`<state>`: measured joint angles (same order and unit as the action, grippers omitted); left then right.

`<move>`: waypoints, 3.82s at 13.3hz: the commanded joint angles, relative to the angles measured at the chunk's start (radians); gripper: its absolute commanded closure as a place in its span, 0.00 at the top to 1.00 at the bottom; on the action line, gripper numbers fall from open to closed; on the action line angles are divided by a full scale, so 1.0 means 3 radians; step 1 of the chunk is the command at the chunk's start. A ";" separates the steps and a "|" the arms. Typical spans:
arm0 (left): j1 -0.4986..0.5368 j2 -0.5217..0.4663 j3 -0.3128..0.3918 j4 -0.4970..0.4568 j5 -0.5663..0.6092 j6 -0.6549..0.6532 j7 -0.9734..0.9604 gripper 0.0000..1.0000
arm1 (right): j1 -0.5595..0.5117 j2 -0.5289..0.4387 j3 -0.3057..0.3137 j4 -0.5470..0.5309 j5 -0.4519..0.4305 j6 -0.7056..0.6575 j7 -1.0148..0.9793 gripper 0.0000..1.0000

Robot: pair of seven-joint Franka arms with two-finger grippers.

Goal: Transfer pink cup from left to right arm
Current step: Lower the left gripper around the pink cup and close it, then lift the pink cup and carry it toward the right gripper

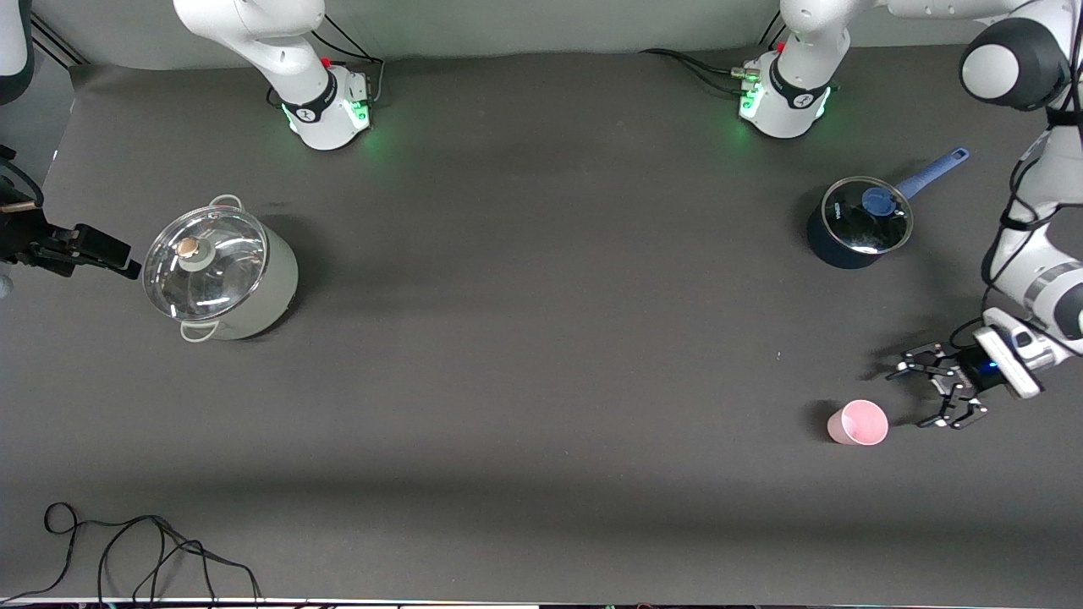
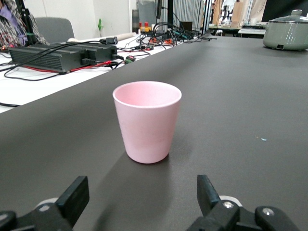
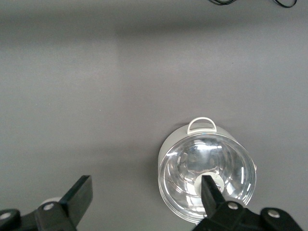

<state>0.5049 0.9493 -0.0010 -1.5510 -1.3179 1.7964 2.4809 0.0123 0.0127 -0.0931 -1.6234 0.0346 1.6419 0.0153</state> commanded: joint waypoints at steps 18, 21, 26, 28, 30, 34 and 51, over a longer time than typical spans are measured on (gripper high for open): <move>-0.0185 0.0272 -0.0360 -0.0035 -0.0674 0.0230 0.0448 0.52 | 0.0010 0.0014 0.0004 0.0058 -0.0008 -0.0058 0.0046 1.00; -0.0185 0.0262 -0.0360 -0.0066 -0.0695 0.0250 0.0443 0.30 | 0.0010 0.0014 0.0004 0.0058 -0.0008 -0.0058 0.0046 1.00; -0.0119 -0.0171 -0.0885 -0.0636 -0.0858 0.0622 0.0382 0.23 | 0.0010 0.0014 0.0004 0.0053 -0.0008 -0.0058 0.0046 1.00; -0.0118 -0.0382 -0.1258 -0.0873 -0.1072 0.0873 0.0397 0.23 | 0.0010 0.0014 0.0004 0.0052 -0.0008 -0.0053 0.0046 1.00; -0.0113 -0.0490 -0.1748 -0.1022 -0.1307 0.1321 0.0397 0.16 | 0.0010 0.0014 0.0004 0.0058 -0.0008 -0.0053 0.0046 1.00; -0.0103 -0.0521 -0.2879 -0.1038 -0.1947 0.2672 0.0474 0.14 | -0.0005 0.0014 -0.0007 0.0063 -0.0008 -0.0058 0.0026 1.00; -0.0420 -0.0526 -0.4762 -0.1002 -0.2229 0.4238 0.0453 0.08 | 0.0530 0.0060 0.0167 0.0369 0.0702 -0.0263 0.2926 0.99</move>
<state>0.3869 0.8099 -1.4062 -1.8822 -1.9531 3.0206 2.5982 0.1140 0.0145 -0.0423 -1.5664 0.2140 1.5915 0.7019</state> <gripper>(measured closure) 0.339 0.004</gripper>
